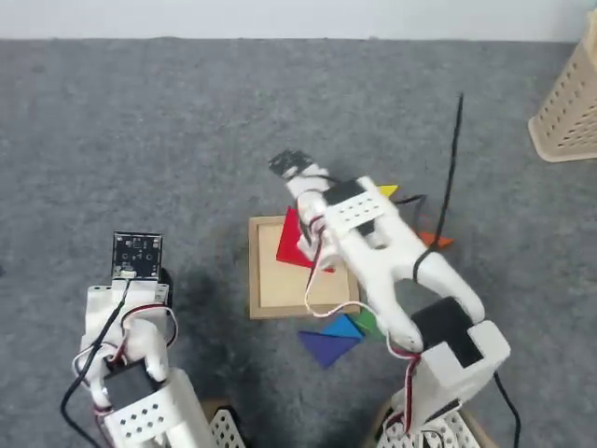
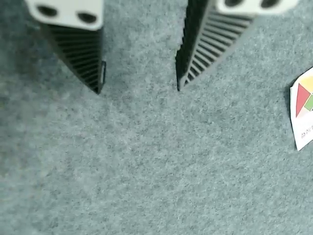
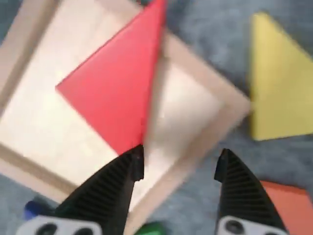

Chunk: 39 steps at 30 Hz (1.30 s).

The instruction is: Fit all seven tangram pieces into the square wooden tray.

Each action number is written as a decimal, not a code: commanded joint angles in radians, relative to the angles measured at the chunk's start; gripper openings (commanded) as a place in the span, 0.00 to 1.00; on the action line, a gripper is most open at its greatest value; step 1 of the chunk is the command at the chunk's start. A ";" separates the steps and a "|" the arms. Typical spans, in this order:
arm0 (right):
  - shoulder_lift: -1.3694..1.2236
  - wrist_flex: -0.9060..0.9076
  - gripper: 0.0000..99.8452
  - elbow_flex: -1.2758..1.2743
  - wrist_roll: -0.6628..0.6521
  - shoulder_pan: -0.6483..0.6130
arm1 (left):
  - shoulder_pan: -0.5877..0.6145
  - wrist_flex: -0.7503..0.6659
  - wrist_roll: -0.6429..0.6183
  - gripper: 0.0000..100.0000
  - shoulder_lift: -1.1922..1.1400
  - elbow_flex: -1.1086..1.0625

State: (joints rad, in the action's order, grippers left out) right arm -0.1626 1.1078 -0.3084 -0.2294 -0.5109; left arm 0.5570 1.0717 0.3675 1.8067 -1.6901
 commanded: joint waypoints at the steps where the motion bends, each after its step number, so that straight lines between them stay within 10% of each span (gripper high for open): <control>1: 0.005 0.039 0.25 0.109 -0.017 0.065 | -0.006 0.008 0.006 0.22 0.009 0.005; 16: -0.177 0.002 0.25 0.453 0.336 0.004 | -0.006 0.008 0.006 0.22 0.009 0.005; 39: -0.147 0.216 0.25 0.569 0.219 -0.150 | -0.006 0.008 0.006 0.22 0.009 0.005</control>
State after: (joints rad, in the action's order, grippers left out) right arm -0.4833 1.2827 0.2409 0.0084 -0.6813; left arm 0.5570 1.0717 0.3675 1.8067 -1.6901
